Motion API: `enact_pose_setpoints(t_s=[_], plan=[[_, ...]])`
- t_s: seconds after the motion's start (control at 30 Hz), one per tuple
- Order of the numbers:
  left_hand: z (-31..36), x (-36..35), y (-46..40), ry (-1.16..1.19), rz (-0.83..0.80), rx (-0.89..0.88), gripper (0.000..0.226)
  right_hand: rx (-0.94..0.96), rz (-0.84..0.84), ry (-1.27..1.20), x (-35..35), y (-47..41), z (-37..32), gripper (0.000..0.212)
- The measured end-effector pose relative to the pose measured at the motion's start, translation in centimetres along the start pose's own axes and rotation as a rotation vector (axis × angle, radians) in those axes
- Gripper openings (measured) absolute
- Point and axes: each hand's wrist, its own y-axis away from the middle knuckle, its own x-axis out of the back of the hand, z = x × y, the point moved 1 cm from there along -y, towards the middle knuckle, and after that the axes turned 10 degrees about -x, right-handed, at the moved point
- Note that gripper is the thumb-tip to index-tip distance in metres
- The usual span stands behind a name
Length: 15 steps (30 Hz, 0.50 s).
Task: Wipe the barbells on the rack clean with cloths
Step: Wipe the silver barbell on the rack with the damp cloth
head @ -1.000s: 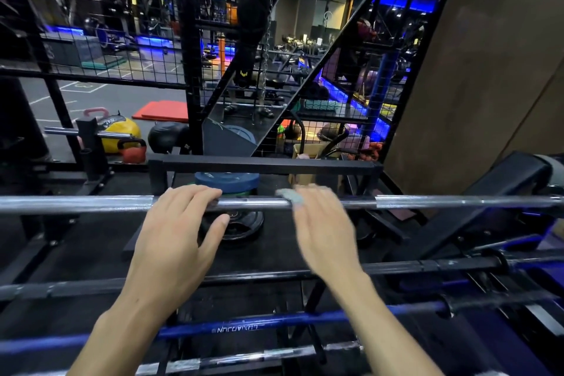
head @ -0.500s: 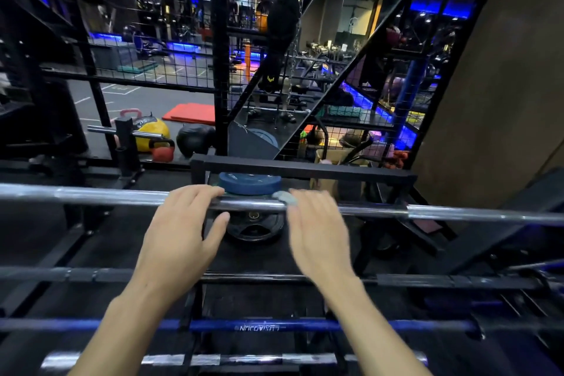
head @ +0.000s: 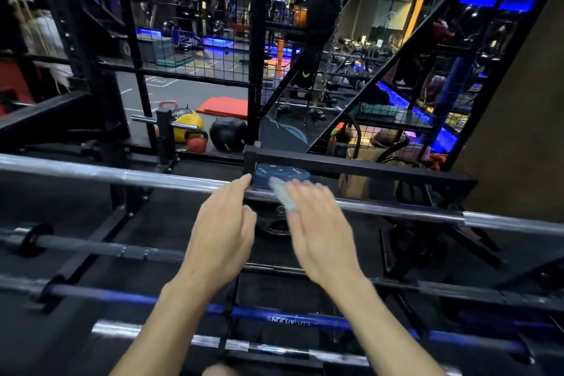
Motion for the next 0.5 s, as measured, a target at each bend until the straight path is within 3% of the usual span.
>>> enact_pose_setpoints(t_s=[0.17, 0.37, 0.5], plan=[[0.5, -0.2, 0.4, 0.022, 0.002, 0.014, 0.055, -0.338, 0.101, 0.028, 0.9, 1.8, 3.9, 0.048], [1.0, 0.0, 0.3, 0.079, -0.032, 0.089, 0.068, -0.023, -0.015, -0.014, -3.8, -0.3, -5.1, 0.058], [0.7, -0.1, 0.5, 0.077, -0.063, 0.091, 0.075, 0.045, -0.015, 0.032, -2.2, 0.2, -1.7, 0.053]])
